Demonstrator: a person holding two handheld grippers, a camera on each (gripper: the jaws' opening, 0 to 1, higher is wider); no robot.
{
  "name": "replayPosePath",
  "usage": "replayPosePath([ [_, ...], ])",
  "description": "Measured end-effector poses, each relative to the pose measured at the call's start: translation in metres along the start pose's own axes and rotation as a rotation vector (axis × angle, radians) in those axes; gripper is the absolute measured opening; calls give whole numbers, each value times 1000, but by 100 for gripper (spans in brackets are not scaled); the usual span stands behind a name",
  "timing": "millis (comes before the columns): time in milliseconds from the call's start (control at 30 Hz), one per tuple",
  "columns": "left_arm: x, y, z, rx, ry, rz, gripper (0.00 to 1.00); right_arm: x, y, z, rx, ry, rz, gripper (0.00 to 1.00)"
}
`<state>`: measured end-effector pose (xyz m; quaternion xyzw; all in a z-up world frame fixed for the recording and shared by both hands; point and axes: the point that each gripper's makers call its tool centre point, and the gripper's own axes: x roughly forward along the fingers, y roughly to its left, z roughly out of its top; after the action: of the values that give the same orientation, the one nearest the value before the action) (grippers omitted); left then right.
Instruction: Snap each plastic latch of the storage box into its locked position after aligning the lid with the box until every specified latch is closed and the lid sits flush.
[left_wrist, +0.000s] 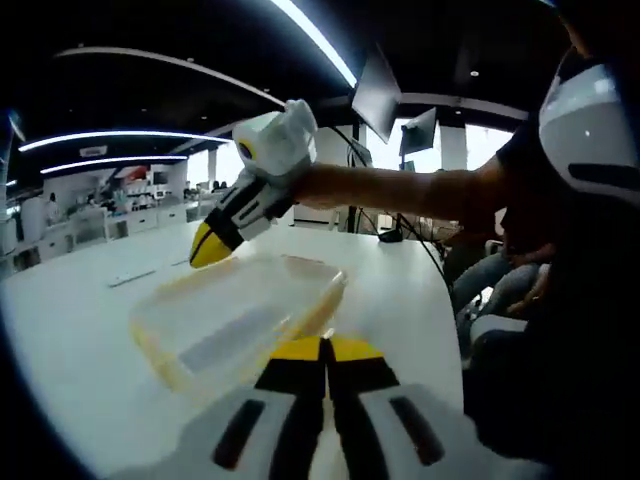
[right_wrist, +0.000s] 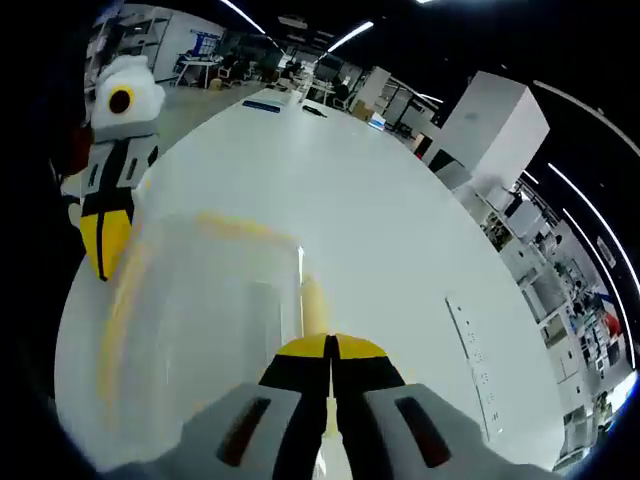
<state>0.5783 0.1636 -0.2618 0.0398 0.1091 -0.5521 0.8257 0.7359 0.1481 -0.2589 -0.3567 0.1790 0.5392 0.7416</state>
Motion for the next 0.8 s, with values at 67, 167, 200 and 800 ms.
replayPosePath([
  [67,2,0,-2,-7,6,7,0,2,-5,0,14,-6,40,0],
  [167,6,0,-3,-23,4,13,0,8,-10,-7,39,20,87,0],
  [200,8,-2,-4,-25,2,13,0,12,-6,-12,43,43,137,0],
  [800,14,-8,-11,-96,-13,53,0,35,4,-28,243,20,536,0],
])
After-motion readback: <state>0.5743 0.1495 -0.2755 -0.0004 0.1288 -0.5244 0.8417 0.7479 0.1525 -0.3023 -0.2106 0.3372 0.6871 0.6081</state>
